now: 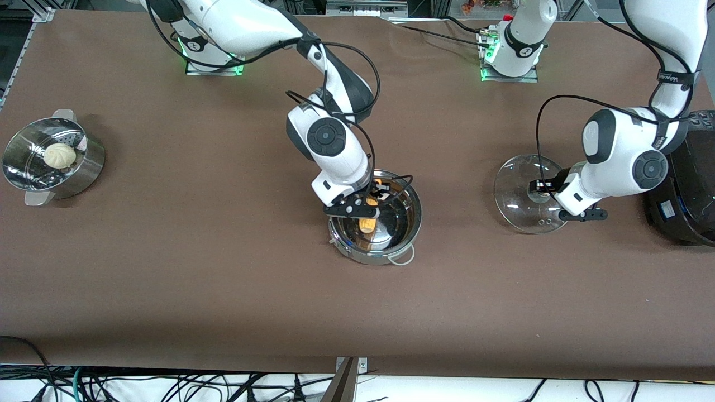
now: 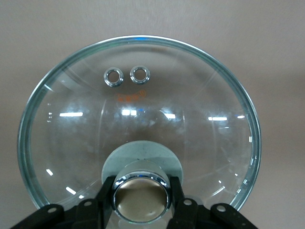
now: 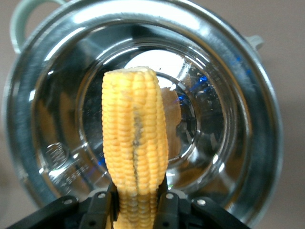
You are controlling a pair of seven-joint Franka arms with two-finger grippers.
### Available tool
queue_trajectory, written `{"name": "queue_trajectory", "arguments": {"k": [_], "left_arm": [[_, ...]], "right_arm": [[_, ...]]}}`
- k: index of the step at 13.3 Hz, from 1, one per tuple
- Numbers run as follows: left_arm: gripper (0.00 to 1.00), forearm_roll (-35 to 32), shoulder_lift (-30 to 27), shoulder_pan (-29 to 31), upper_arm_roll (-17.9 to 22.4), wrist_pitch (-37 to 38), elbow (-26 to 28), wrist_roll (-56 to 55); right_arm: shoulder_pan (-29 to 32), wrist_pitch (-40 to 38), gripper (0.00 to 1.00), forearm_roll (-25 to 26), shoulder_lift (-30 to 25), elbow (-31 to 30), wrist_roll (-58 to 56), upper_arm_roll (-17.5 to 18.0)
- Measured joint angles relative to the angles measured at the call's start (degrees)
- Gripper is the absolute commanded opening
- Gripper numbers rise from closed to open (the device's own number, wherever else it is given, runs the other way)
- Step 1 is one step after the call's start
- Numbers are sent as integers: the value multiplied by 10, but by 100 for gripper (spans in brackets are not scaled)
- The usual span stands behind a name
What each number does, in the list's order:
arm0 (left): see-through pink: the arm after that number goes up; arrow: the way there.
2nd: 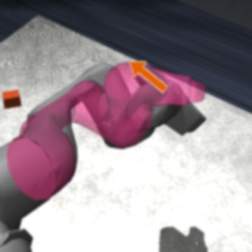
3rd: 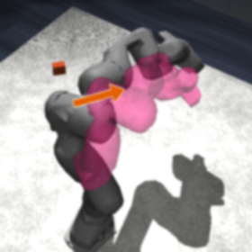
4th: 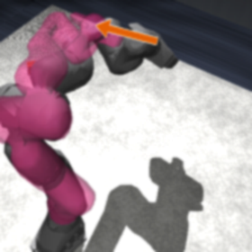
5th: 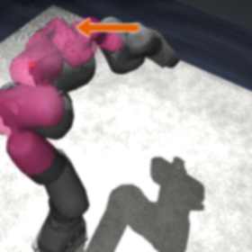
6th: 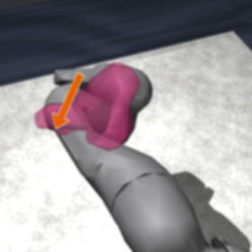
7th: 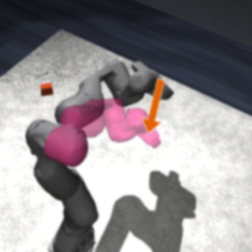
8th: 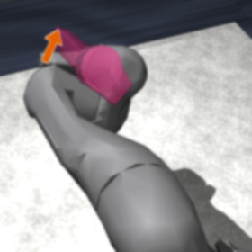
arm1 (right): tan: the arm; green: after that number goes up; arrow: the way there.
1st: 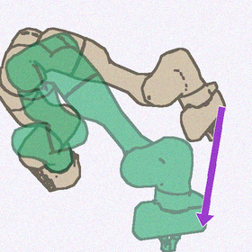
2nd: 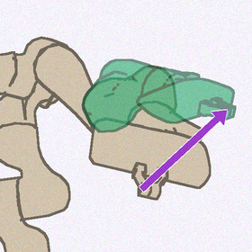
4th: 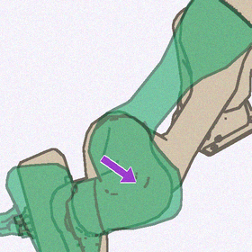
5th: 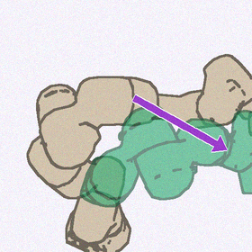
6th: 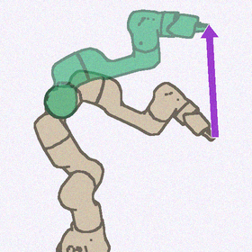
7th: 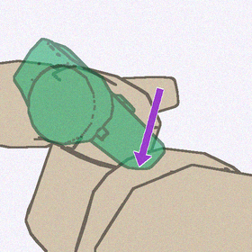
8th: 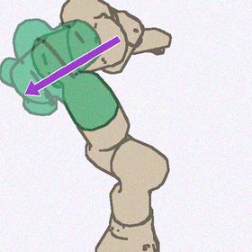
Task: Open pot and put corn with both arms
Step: 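Lower the corn into the pot and open the right gripper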
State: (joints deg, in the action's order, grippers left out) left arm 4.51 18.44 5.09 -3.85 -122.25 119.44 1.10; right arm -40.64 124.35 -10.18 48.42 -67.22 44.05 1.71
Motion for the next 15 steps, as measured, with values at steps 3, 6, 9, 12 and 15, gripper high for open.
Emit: {"name": "queue_trajectory", "arguments": {"k": [3, 6, 9, 12, 15], "left_arm": [[0, -19, 19, -3, 0, -7, 2, -20], [36, -41, 49, -11, -1, -28, 1, -48], [95, -41, 54, -10, 0, -32, -3, -48], [95, -42, 44, -4, 1, -27, -21, -48], [95, -42, -12, -6, -5, 8, -50, -50]], "right_arm": [[1, 27, 74, 0, 23, 2, 0, 0], [0, 27, 100, 19, 26, 6, -2, 0], [-5, 22, 100, 66, 23, 16, -2, 2], [-5, -20, 100, 72, 4, 29, -2, 0], [-4, -101, 100, 86, -44, 36, -3, -16]]}}
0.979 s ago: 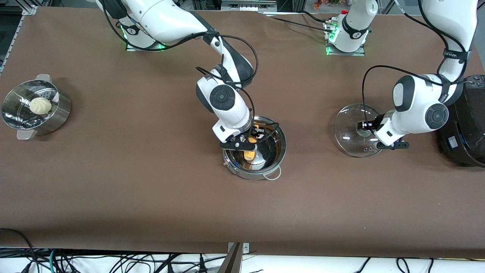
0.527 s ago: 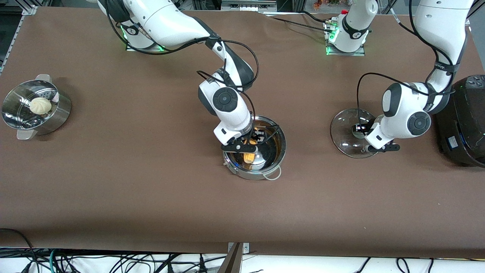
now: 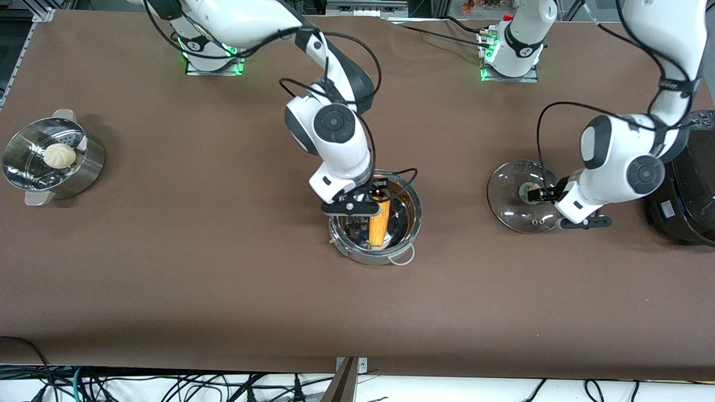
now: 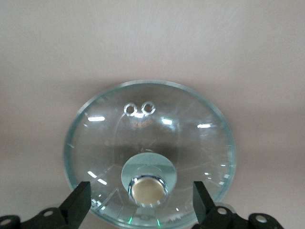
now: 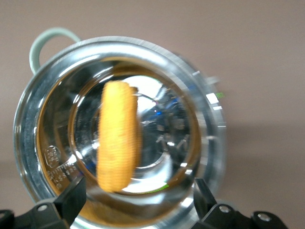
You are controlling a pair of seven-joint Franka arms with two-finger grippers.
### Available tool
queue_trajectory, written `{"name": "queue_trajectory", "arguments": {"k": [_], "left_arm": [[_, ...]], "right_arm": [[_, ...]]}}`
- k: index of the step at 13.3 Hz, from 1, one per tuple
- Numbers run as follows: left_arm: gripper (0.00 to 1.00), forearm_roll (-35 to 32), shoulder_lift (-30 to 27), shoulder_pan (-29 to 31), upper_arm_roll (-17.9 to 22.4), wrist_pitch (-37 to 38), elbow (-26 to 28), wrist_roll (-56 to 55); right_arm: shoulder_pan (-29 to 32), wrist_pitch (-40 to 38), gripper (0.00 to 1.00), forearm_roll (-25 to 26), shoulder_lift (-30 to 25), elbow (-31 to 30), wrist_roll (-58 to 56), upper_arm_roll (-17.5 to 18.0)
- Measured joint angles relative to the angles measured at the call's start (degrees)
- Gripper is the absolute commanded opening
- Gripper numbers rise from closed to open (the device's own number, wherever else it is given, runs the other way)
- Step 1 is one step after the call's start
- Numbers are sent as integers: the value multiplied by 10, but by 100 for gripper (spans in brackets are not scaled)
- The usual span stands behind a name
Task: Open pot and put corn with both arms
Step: 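Lower the corn into the pot and open the right gripper, then set the lid on the table with the left gripper while the right gripper withdraws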
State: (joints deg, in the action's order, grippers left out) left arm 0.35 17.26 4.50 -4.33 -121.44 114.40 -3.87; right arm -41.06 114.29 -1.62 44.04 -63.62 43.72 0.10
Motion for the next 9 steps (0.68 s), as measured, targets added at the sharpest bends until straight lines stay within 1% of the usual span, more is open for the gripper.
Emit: {"name": "queue_trajectory", "arguments": {"k": [2, 4, 6, 8, 9], "left_arm": [[95, 0, -48, -1, -10, 80, -47, -2], [95, 0, -78, -2, -18, 186, -125, -4], [95, 0, -88, -3, -20, 271, -210, -5], [95, 0, -88, -3, -20, 304, -267, -5], [98, 0, -87, -3, -20, 314, -284, -5]], "right_arm": [[2, -52, 100, 9, -33, 0, -19, -19], [2, -99, 100, 12, -62, 0, -56, -49], [3, -151, 100, 13, -89, 0, -113, -96], [5, -199, 100, 12, -118, 0, -173, -155], [8, -226, 100, 12, -132, -1, -208, -183]]}}
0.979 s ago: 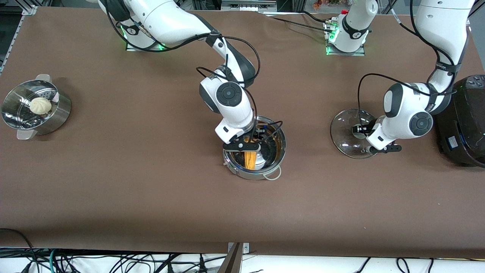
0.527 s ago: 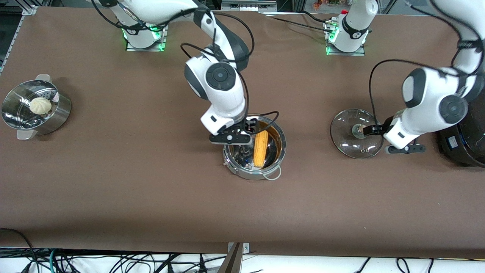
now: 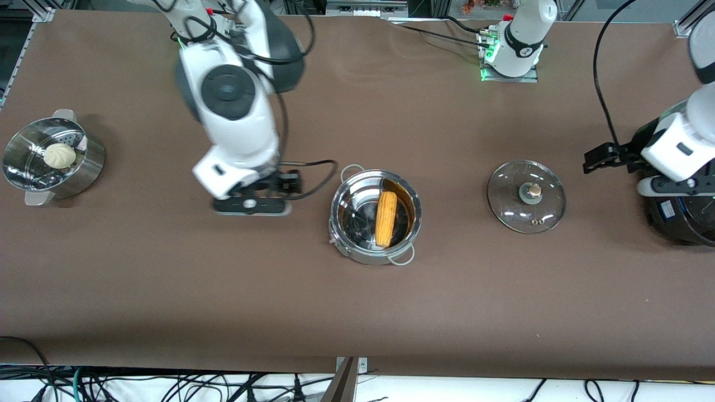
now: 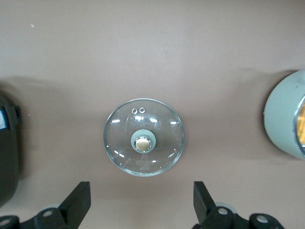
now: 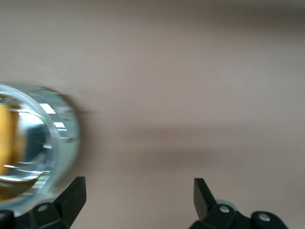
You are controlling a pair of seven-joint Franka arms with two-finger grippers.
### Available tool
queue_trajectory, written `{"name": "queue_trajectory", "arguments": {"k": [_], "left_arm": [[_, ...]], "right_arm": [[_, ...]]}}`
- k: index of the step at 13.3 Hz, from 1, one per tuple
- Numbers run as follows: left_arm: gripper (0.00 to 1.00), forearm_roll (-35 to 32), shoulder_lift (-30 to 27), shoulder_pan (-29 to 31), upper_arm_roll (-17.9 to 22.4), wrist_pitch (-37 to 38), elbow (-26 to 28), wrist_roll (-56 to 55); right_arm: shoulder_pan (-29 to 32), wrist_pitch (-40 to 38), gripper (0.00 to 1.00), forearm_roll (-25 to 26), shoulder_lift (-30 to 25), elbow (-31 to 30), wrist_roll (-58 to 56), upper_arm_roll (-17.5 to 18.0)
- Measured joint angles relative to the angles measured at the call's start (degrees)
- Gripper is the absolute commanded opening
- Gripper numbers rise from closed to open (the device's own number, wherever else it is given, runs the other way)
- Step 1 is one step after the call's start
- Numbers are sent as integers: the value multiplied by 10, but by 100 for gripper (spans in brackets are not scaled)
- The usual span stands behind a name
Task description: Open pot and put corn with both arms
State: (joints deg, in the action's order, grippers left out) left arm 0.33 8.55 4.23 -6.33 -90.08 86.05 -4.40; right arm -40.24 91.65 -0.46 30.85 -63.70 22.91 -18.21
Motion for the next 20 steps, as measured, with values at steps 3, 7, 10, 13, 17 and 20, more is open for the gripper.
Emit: {"name": "queue_trajectory", "arguments": {"k": [3, 7, 10, 13, 17, 20], "left_arm": [[100, 0, 3, 0, 0, 11, -17, 0], [100, 0, 2, 0, 0, 15, -18, -2], [100, 0, -7, 0, 0, 25, -18, -6], [100, 0, -12, 0, 0, 28, -17, -7], [100, 0, -12, 0, 0, 28, -17, -7], [100, 0, -12, 0, 0, 32, -16, -8]], "right_arm": [[12, -63, 100, -37, -38, -12, -130, -104], [82, -110, 100, -118, -72, -40, -246, -164], [176, -114, 100, -66, -114, -79, -248, -41], [256, -59, 100, -17, -183, -181, -246, 75], [342, -21, 100, 2, -271, -275, -246, 145], [347, -37, 100, 14, -295, -283, -246, 148]]}}
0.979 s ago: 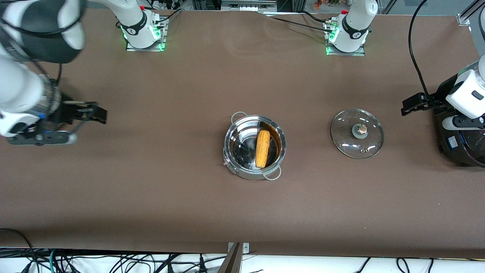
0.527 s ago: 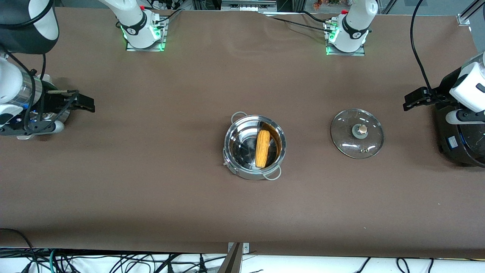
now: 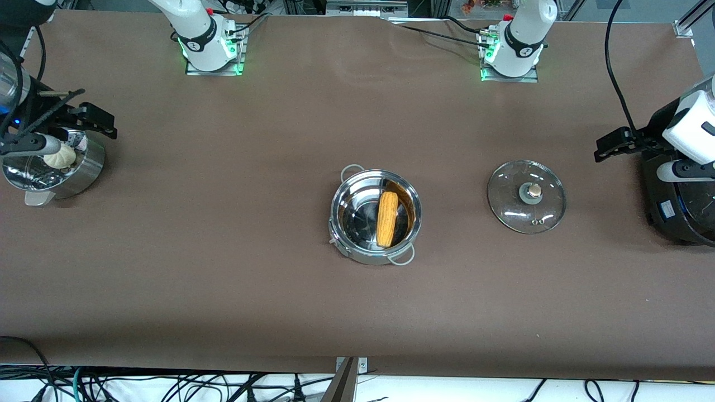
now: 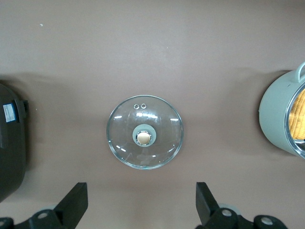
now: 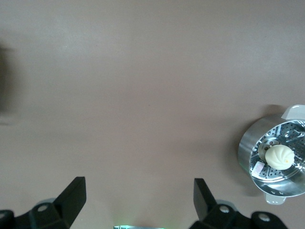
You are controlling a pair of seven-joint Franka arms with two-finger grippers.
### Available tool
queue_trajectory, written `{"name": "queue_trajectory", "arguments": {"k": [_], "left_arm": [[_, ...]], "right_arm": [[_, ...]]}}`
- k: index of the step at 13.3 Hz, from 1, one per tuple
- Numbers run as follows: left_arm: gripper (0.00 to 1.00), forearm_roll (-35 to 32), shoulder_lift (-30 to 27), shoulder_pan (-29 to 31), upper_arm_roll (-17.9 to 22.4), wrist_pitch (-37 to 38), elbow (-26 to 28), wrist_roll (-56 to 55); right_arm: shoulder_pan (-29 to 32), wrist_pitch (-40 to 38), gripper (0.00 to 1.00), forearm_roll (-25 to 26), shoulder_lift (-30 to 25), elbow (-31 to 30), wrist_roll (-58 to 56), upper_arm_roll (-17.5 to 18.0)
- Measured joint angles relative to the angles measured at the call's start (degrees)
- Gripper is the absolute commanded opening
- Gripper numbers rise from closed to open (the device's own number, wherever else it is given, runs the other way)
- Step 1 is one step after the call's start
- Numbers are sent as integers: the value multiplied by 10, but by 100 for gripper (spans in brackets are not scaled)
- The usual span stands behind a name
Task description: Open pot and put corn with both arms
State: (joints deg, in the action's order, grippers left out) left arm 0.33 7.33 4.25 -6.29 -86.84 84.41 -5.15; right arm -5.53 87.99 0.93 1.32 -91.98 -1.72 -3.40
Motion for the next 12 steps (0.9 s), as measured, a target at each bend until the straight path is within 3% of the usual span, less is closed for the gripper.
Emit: {"name": "queue_trajectory", "arguments": {"k": [7, 12], "left_arm": [[100, 0, 0, 0, 0, 2, 0, 0], [100, 0, 0, 0, 0, 2, 0, 0]], "right_arm": [[24, 0, 100, 0, 4, -10, 0, 8], [46, 0, 100, 0, 4, -10, 0, 40]]}}
